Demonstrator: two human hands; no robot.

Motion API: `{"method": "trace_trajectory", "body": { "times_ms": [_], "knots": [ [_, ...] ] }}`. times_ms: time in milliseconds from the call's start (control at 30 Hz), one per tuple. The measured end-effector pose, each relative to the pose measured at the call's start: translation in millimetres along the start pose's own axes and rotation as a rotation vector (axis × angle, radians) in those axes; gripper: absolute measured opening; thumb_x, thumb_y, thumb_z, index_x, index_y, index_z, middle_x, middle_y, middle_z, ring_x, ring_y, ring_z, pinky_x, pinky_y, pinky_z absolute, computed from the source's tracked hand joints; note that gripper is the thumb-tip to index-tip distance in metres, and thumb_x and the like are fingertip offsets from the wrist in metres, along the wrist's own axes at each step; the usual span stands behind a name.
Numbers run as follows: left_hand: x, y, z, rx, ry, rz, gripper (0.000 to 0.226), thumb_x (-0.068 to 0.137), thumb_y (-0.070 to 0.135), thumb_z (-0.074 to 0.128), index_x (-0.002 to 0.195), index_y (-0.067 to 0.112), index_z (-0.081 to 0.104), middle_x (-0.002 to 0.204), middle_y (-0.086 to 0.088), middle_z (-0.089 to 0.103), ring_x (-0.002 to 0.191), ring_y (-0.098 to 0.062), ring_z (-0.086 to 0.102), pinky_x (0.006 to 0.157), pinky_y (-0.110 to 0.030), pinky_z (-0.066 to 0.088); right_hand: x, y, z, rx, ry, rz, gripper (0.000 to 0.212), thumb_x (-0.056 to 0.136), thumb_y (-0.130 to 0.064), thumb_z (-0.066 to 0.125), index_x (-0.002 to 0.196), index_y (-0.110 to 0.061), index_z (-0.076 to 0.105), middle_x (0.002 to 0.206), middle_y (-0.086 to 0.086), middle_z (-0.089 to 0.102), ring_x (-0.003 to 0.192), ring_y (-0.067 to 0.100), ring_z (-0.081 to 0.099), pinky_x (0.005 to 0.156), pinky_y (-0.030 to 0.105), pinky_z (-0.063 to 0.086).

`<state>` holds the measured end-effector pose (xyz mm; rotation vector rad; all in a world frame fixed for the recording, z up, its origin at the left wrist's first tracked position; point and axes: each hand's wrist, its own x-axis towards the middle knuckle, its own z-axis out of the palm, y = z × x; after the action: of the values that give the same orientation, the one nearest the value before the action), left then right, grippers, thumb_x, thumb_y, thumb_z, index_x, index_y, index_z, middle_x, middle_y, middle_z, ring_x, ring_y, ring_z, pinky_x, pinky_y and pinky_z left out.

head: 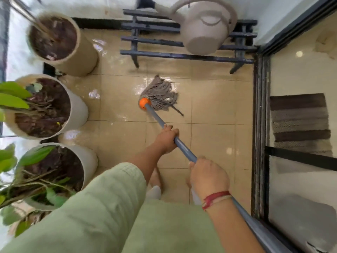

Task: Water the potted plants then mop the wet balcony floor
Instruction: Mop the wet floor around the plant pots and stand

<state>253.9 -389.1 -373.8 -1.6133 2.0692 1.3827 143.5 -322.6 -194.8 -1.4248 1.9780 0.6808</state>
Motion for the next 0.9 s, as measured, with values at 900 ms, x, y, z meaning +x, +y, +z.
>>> {"method": "trace_trajectory", "body": {
  "times_ms": [900],
  "knots": [
    [104,143,52,0.183,0.036,-0.067,0.027,0.092,0.018,0.054,0.119,0.013,0.052,0.147,-0.027,0.025,0.137,-0.045,0.027,0.108,-0.05,0.033,86,181,-52,0.109,-0.065,0.0,0.036,0.097,-0.043,0.04,0.115,-0.015,0.056,0.097,0.008,0.059,0.079,0.023,0.046,0.067,0.03,0.037]
  ]
}}
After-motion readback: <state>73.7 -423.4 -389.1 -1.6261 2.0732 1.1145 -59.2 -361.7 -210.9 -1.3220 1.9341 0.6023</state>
